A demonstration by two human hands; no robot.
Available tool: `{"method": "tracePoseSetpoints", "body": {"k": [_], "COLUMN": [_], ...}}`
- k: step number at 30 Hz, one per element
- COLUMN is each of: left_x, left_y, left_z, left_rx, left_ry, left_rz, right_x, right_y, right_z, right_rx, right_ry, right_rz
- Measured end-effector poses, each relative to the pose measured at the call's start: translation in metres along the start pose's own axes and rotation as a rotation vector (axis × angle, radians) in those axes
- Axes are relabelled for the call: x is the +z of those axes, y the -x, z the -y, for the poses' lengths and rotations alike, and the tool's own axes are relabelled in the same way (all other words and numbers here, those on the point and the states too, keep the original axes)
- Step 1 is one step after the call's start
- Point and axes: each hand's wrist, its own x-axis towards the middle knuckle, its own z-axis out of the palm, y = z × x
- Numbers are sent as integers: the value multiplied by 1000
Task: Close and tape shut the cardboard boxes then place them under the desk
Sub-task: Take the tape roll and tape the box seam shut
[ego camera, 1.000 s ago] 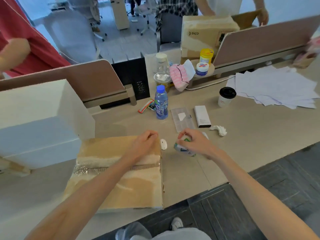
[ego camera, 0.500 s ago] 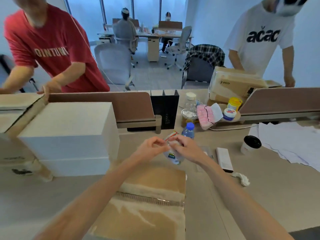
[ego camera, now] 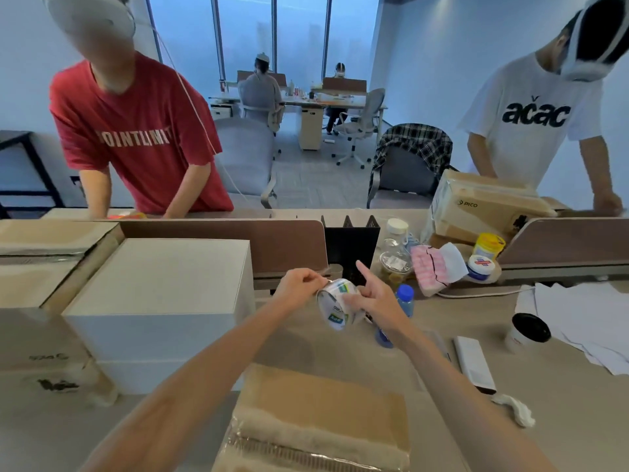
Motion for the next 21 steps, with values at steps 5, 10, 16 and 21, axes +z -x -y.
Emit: {"method": "tracePoseSetpoints", "body": {"k": [5,10,16,21], "left_x": [-23,-45,-55,-51], "left_y": [-39,-81,-133,-166], "left_z": [-5,-19,-12,-1], "left_rx": [54,189,195,358], "left_ry": [-105,-347,-387,-479], "left_rz": [-65,-165,-183,-166], "right_x": [9,18,25,27], "right_y": [-28,-66,-135,-168], "right_z": [8,6,5,-4], "right_rx": [-69,-38,86,188], "right_ry": [-60,35,80,40], "right_rz": [-106,-144,-187,-240]}}
